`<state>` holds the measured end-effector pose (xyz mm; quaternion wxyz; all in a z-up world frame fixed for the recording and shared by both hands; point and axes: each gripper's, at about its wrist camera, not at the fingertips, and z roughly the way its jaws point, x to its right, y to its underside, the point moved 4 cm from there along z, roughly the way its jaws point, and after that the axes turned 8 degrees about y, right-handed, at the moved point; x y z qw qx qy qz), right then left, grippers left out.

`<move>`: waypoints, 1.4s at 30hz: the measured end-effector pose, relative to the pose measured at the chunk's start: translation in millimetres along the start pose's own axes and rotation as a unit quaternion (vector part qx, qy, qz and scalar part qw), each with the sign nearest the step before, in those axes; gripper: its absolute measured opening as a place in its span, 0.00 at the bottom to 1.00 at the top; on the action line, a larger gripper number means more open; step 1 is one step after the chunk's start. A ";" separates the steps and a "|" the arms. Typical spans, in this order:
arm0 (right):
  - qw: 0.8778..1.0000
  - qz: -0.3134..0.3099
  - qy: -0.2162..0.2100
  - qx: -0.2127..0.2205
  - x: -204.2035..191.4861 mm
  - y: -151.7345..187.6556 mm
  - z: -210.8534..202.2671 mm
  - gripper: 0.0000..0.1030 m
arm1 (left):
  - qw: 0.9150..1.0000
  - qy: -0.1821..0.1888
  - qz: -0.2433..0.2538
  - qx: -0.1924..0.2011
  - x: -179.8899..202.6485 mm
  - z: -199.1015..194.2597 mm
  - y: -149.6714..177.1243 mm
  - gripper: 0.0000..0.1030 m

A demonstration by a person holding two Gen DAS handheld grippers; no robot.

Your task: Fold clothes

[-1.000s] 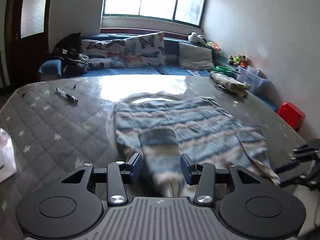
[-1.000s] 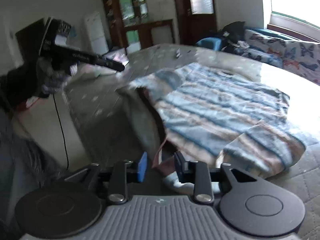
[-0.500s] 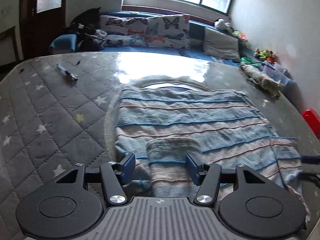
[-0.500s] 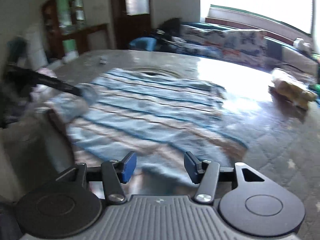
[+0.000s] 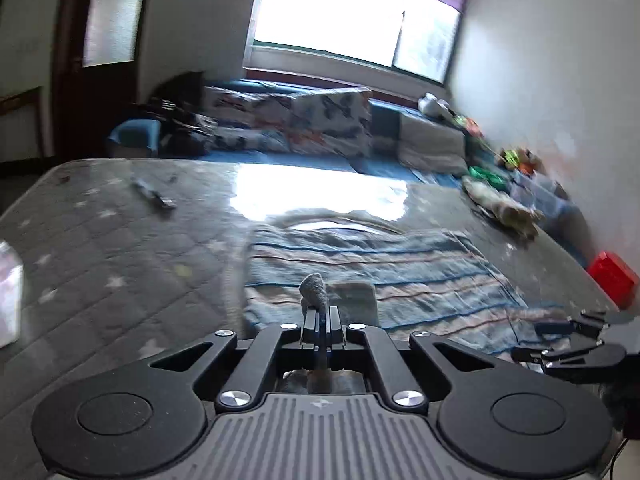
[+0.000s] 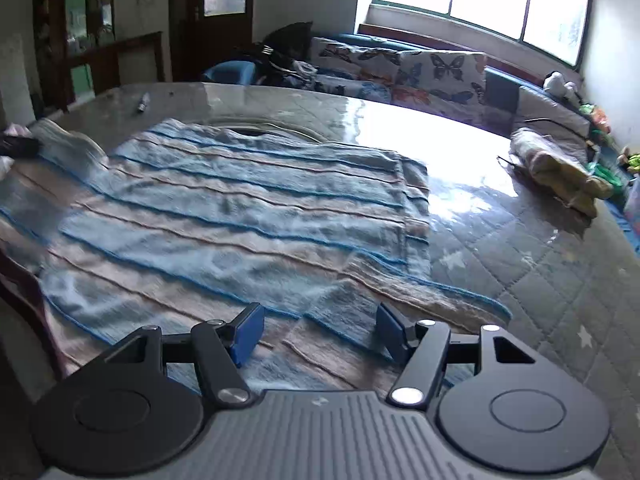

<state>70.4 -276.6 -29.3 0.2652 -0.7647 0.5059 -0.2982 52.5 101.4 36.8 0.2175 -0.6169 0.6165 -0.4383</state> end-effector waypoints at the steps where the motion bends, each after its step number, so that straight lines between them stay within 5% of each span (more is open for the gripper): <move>1: 1.000 -0.003 0.012 0.002 1.2 1.9 -1.3 0.58 | 1.000 -0.010 -0.010 0.004 -5.3 -7.6 3.2 0.03; 7: 0.995 0.011 0.102 0.013 26.5 17.0 -19.0 0.58 | 0.992 -0.095 -0.078 0.012 -43.7 -53.6 34.3 0.03; 15: 0.976 0.083 0.200 -0.006 84.1 55.9 -53.2 0.58 | 0.968 -0.185 -0.168 -0.012 -90.3 -96.8 81.9 0.03; 24: 0.993 0.067 0.090 0.041 54.0 26.4 -57.4 0.59 | 0.956 -0.248 -0.157 -0.024 -86.9 -109.3 89.1 0.15; 28: 0.997 0.029 0.065 0.043 21.9 12.3 -40.4 0.64 | 0.960 -0.234 -0.156 -0.014 -84.1 -101.0 75.8 0.29; 33: 0.997 -0.009 0.075 0.023 -7.0 4.8 -10.2 0.71 | 0.980 -0.164 -0.110 -0.017 -53.2 -64.4 52.3 0.42; 42: 0.979 -0.092 0.181 0.024 -14.3 16.0 -8.6 0.75 | 0.996 -0.073 -0.027 -0.038 -1.9 10.9 35.3 0.51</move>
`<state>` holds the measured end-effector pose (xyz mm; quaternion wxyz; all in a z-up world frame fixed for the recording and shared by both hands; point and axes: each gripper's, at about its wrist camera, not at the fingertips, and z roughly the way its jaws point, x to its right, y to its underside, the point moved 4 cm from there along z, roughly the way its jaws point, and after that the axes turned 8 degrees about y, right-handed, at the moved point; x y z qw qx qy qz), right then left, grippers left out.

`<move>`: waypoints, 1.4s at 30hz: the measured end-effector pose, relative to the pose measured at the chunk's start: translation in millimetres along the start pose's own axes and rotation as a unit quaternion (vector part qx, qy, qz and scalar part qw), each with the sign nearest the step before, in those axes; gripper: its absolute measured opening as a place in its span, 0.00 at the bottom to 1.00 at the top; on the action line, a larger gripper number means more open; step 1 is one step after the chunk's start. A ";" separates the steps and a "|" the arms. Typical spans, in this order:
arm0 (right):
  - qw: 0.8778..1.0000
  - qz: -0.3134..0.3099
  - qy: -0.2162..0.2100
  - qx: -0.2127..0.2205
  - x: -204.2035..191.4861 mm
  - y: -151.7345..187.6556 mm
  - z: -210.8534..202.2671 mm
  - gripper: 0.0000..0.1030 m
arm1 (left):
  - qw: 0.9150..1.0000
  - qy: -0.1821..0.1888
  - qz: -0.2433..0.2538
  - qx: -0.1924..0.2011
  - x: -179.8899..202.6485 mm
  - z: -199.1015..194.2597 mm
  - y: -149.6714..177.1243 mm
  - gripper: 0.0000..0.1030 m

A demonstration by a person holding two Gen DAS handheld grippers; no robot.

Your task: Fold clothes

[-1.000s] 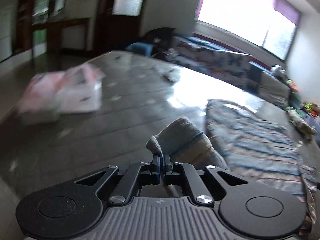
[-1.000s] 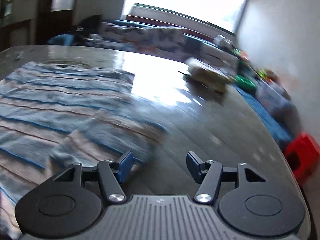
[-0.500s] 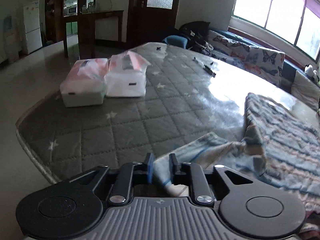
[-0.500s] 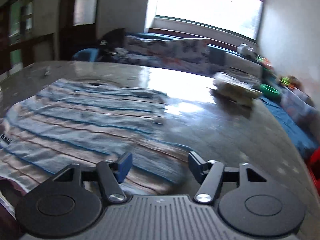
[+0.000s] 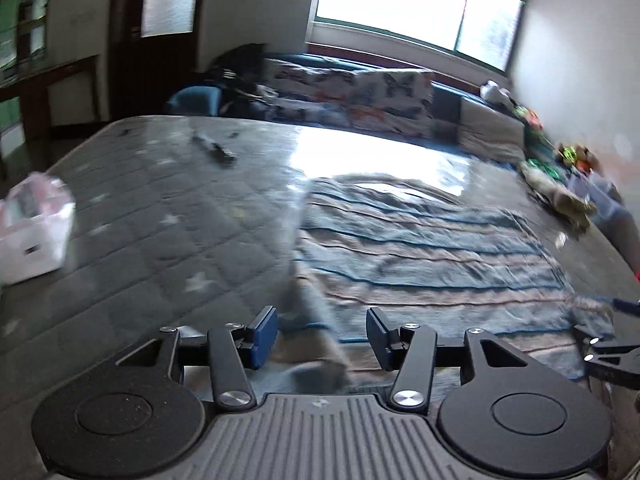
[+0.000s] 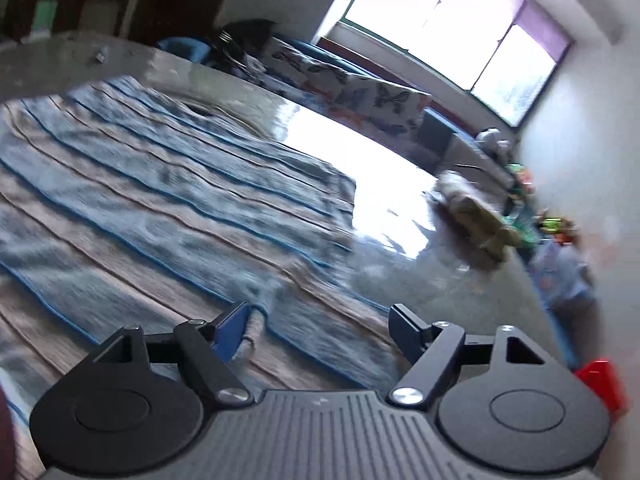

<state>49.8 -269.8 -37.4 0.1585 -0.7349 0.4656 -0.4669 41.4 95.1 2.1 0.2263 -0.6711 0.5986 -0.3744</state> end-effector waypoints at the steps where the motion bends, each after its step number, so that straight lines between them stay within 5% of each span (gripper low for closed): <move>1: 1.000 -0.005 0.016 0.001 4.6 3.6 -1.6 0.75 | 1.000 0.004 0.006 -0.003 3.8 6.0 0.8 0.51; 6: 0.995 0.008 0.095 -0.020 40.0 31.4 -8.4 0.75 | 1.000 0.010 0.011 -0.021 8.8 23.8 10.2 0.51; 9: 0.992 0.052 0.105 -0.039 66.4 49.0 -13.5 0.73 | 1.000 0.007 0.010 -0.028 7.3 27.8 14.5 0.52; 15: 0.989 0.149 -0.004 -0.006 85.7 34.0 -27.7 0.58 | 0.999 0.000 0.017 -0.029 9.5 28.2 17.1 0.53; 19: 0.981 0.157 -0.116 -0.009 55.5 15.0 -22.6 0.46 | 0.999 -0.006 0.026 -0.028 12.2 28.4 19.8 0.54; 23: 0.978 0.133 -0.161 -0.010 23.4 1.9 -13.5 0.42 | 0.999 -0.007 0.025 -0.029 12.6 29.3 20.0 0.55; 29: 0.981 0.120 -0.153 -0.026 12.9 8.2 -3.7 0.03 | 0.999 -0.006 0.024 -0.028 12.0 29.4 20.6 0.56; 35: 0.985 0.156 -0.075 -0.008 60.5 38.5 -37.3 0.03 | 0.999 -0.005 0.027 -0.030 11.2 29.9 22.3 0.58; 42: 0.973 0.215 -0.024 -0.077 98.1 90.1 -48.0 0.15 | 0.999 -0.006 0.033 -0.034 11.5 31.6 24.0 0.59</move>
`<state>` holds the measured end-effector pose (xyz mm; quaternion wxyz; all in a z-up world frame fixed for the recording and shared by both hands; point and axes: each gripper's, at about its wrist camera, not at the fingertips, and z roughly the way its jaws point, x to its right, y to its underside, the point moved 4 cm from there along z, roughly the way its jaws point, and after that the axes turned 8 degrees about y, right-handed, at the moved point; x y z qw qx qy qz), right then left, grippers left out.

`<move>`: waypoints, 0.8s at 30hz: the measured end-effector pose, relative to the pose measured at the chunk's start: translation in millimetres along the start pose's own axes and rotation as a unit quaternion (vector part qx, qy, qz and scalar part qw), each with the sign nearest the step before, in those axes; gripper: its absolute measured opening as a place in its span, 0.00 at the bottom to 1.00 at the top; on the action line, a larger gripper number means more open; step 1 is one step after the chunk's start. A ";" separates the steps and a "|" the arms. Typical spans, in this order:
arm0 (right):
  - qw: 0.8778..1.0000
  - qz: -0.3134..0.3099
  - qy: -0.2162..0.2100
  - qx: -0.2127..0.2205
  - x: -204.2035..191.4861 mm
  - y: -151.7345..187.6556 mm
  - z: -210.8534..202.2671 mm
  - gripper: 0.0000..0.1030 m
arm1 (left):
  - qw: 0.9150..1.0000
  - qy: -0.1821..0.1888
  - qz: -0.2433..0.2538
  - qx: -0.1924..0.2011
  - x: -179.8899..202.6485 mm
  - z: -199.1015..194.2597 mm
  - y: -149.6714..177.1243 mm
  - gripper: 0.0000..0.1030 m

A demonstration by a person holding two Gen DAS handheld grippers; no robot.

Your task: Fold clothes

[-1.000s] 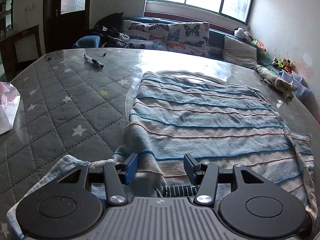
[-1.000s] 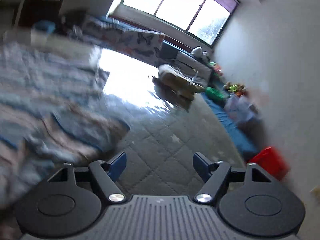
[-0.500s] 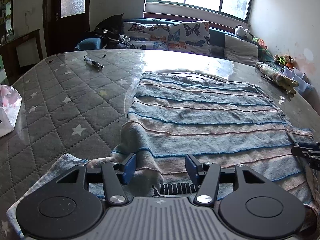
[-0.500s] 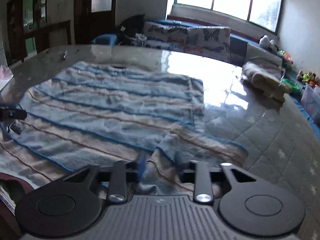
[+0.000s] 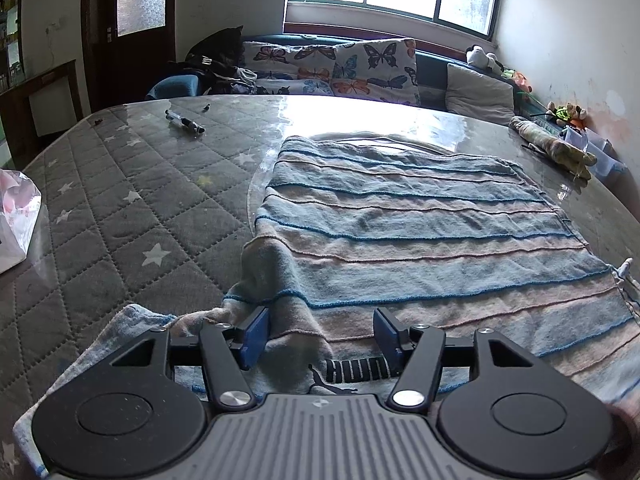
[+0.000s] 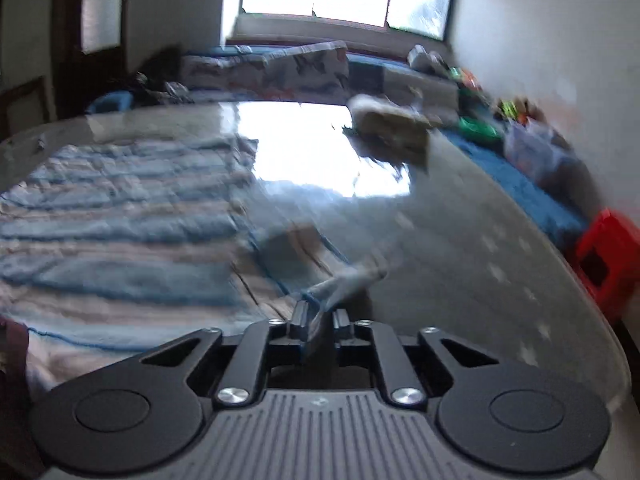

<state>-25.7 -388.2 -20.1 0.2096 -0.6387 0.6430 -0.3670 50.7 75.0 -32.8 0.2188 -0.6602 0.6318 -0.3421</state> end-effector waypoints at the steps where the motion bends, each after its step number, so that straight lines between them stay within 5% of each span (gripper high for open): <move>1: 1.000 0.006 0.010 0.000 5.1 2.7 -1.6 0.17 | 1.000 0.000 0.001 0.000 0.2 0.0 0.0 0.60; 6: 0.999 0.009 0.035 0.026 16.9 -3.1 -8.0 0.28 | 1.000 0.001 0.006 -0.002 2.4 0.4 -0.7 0.62; 16: 0.990 -0.053 -0.134 -0.001 -47.6 -39.0 48.3 0.32 | 1.000 -0.006 0.001 -0.005 -1.0 2.6 -5.6 0.62; 24: 0.990 -0.066 -0.122 -0.014 -52.7 -49.8 68.4 0.34 | 0.999 -0.036 -0.007 0.028 -12.9 11.6 -48.6 0.62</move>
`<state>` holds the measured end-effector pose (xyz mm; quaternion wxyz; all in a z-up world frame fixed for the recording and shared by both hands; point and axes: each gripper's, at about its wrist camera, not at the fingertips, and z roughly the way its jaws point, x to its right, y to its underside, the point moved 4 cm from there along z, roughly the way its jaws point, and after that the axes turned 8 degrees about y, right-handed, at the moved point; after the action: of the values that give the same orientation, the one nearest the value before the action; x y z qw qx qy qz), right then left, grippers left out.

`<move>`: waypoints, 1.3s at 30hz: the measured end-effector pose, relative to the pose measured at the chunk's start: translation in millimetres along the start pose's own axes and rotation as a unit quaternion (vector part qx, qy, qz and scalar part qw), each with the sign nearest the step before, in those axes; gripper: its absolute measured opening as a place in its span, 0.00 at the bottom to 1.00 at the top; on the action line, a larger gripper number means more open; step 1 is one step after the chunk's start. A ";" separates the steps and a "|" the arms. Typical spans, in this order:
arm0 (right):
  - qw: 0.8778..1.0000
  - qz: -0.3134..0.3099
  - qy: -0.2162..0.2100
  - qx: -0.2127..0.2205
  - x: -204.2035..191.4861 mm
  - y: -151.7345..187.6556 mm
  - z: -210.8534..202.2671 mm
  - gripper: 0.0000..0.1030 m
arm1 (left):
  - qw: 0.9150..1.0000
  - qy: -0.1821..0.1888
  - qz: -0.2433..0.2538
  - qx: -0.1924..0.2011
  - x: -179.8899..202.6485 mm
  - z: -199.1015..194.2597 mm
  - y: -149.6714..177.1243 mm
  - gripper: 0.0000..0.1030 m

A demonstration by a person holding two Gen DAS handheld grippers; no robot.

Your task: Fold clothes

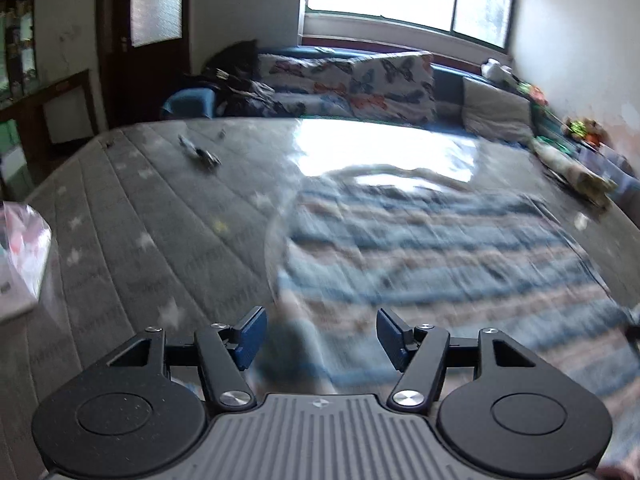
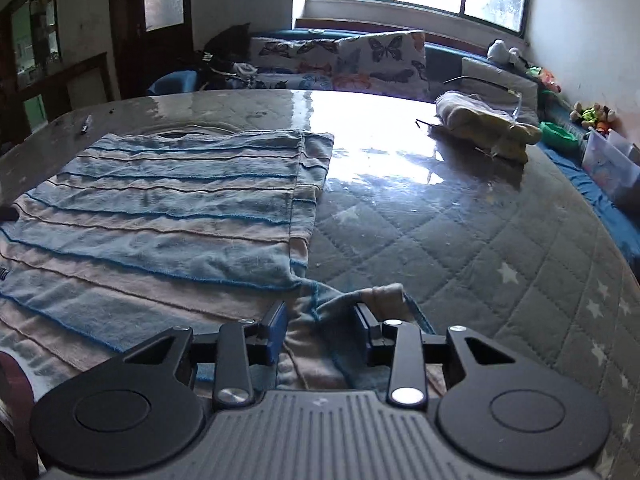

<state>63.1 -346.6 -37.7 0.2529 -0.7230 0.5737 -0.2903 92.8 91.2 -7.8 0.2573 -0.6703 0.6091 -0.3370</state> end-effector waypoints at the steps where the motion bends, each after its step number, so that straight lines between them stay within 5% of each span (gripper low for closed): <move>1: 1.000 -0.003 -0.001 0.000 -0.1 -2.5 0.7 0.34 | 1.000 -0.007 -0.001 0.005 -2.5 5.5 -7.0 0.62; 13: 0.998 -0.045 -0.043 0.011 -26.8 -51.7 25.4 0.34 | 1.000 -0.011 0.007 -0.017 -11.9 82.3 -49.2 0.58; 16: 0.998 -0.051 -0.043 0.012 -29.4 -59.6 34.2 0.34 | 1.000 0.000 -0.005 -0.027 -14.1 92.0 -50.5 0.47; 21: 0.997 -0.058 -0.043 0.009 -32.3 -66.4 47.7 0.34 | 0.999 0.023 -0.014 -0.026 -10.5 94.8 -50.1 0.09; 31: 0.998 -0.056 -0.041 0.003 -32.4 -66.0 58.0 0.34 | 0.990 0.139 0.033 -0.008 51.6 67.9 -38.7 0.05; 36: 0.997 -0.060 -0.043 0.002 -33.8 -66.2 59.1 0.34 | 0.977 0.193 0.075 -0.047 79.6 63.7 -18.2 0.15; 39: 0.997 -0.062 -0.042 0.003 -33.9 -67.1 59.5 0.34 | 0.974 0.208 0.079 -0.039 79.7 51.7 -21.4 0.18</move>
<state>145.2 -297.2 -37.1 0.2603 -0.7682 0.5155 -0.2762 148.6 11.6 -13.7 0.1250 -0.5446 0.7130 -0.4236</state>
